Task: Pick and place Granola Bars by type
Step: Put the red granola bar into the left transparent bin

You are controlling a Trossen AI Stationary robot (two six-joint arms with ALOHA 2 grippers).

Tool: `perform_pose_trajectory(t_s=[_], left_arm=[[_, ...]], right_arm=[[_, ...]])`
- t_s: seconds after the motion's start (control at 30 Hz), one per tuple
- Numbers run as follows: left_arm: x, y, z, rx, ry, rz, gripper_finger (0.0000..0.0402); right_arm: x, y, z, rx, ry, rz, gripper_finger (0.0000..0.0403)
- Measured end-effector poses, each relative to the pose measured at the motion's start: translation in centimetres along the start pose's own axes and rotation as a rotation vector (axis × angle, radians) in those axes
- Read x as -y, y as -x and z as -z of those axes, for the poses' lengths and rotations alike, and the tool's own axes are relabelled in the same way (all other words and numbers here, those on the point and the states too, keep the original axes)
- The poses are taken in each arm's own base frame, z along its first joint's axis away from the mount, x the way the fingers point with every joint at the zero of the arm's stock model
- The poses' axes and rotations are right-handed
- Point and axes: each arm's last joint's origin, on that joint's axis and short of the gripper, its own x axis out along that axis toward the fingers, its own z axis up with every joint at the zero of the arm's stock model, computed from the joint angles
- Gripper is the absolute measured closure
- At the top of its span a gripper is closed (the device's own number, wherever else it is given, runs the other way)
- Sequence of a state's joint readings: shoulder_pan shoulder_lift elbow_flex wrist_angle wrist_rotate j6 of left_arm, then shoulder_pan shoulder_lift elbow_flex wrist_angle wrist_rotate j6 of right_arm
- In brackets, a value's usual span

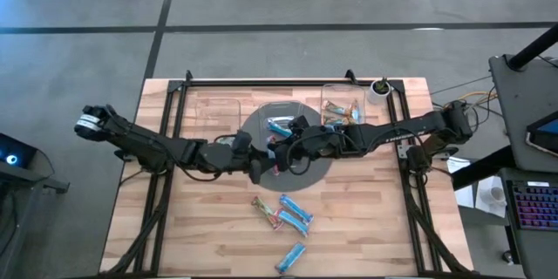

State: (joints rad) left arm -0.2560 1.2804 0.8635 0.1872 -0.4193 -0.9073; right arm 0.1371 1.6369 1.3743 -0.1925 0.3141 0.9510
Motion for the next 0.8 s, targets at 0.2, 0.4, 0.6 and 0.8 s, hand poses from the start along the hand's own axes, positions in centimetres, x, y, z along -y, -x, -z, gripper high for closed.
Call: perform_pose_trajectory(t_s=[0.2,0.4,0.6,0.8], left_arm=[[-0.4,-0.8,0.9,-0.06,-0.008,0.001,0.0246],[-0.5,-1.4,1.3,-0.075,-0.01,0.004,0.0257],[-0.6,-1.4,1.4,-0.076,-0.011,-0.003,0.0293],[-0.9,-1.5,1.3,-0.078,-0.018,-0.033,0.0309]], right_arm=[[0.0,0.0,0.0,0.003,0.011,-0.002,0.0364],[0.1,-0.1,-0.2,0.009,0.008,-0.001,0.0364],[0.4,-0.1,0.0,-0.017,-0.001,0.031,0.0349],[0.7,0.1,0.2,-0.039,0.003,0.062,0.0266]])
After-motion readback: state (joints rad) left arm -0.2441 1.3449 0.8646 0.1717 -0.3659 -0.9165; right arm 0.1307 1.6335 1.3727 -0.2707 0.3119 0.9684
